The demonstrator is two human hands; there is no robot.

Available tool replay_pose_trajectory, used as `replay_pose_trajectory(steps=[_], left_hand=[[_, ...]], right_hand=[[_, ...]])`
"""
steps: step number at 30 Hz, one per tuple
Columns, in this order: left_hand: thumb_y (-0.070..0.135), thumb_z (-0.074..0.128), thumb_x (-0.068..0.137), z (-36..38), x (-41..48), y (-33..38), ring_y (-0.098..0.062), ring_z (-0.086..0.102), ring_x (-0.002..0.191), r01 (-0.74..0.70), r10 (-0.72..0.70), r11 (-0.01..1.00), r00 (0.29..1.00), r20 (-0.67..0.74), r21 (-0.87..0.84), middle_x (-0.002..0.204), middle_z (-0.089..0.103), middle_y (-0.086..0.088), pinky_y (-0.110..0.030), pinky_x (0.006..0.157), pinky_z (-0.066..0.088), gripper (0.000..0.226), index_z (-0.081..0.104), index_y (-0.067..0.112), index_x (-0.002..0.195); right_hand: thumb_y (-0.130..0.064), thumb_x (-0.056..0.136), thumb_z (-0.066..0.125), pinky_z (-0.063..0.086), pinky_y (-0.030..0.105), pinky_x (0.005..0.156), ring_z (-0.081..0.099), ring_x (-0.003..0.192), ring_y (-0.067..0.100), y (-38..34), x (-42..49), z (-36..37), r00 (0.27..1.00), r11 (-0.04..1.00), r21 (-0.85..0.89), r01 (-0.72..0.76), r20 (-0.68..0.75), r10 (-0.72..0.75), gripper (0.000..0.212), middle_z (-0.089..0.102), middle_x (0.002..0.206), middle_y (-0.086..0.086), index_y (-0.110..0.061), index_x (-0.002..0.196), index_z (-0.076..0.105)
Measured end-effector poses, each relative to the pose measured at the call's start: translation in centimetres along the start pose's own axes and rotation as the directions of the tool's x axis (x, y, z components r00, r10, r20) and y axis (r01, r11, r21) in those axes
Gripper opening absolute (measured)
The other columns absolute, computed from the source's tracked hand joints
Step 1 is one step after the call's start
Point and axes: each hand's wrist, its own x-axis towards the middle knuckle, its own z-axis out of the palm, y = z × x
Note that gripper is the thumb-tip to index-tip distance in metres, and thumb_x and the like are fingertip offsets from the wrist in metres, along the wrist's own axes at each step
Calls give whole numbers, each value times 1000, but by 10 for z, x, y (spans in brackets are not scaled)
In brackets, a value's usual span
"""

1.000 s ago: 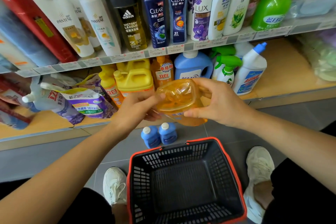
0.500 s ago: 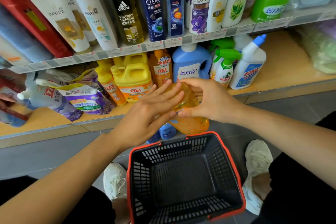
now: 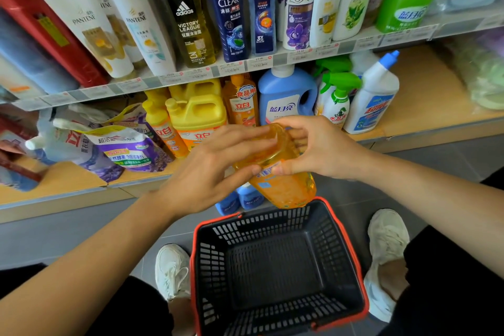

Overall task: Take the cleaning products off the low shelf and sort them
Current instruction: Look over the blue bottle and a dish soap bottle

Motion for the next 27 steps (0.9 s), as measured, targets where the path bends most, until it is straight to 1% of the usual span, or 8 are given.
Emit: replay_pose_trajectory(steps=[4,8,13,16,18,21,24,27], left_hand=[[17,61,99,8,1,3,-24,43,144,-13,11,997,1000,-26,-73,146,56,-4,-47,114,41,39,60,8,137],[16,73,91,8,-2,3,-16,68,115,-33,13,994,982,-187,-100,119,73,-4,-40,93,56,27,74,4,115],[26,80,86,3,-6,-7,-15,73,97,75,-75,997,952,-298,-13,102,77,0,-40,81,58,20,81,10,96],[36,77,88,5,-8,-13,-13,67,105,205,-220,976,913,-345,-79,113,72,2,-37,80,58,28,79,14,104],[37,75,89,11,-9,-16,-11,66,108,285,-335,939,882,-331,-191,120,67,6,-29,76,60,40,70,20,124],[32,83,82,34,-16,-20,-5,62,112,493,-577,782,804,-143,-383,126,61,15,-20,76,59,75,45,29,147],[48,83,74,61,-24,-24,-10,57,124,686,-676,614,713,189,-392,137,59,9,-32,94,55,86,47,23,147],[58,82,73,79,-29,-26,-2,63,114,728,-616,537,684,392,-427,123,69,15,-26,96,49,65,61,33,129]], right_hand=[[-25,69,93,58,30,92,71,104,8,1,-1,0,1000,1000,2,3,-1,-3,69,75,108,-10,-22,131,61],[-22,69,92,57,25,87,72,101,10,1,0,-1,1000,999,50,-6,-4,6,61,76,107,-6,-30,123,65],[-20,70,91,57,23,84,73,99,9,-4,2,-3,999,995,100,-27,-44,32,54,77,106,-9,-31,117,67],[-20,69,89,58,24,81,73,100,13,-4,3,-4,995,985,169,-38,-82,53,52,77,107,-3,-28,116,68],[-21,69,88,60,32,84,73,103,18,-4,3,-6,991,979,198,-43,-119,67,56,76,109,3,-18,121,67],[-20,67,85,60,35,85,72,105,20,-7,4,-10,977,963,264,-46,-189,98,60,75,111,5,-12,123,65],[-18,68,82,59,31,80,72,104,20,-12,6,-15,953,932,358,-51,-263,153,57,75,111,8,-12,122,65],[-14,76,78,59,33,77,73,101,23,-17,5,-20,930,900,434,-44,-312,196,54,74,113,14,-7,127,61]])
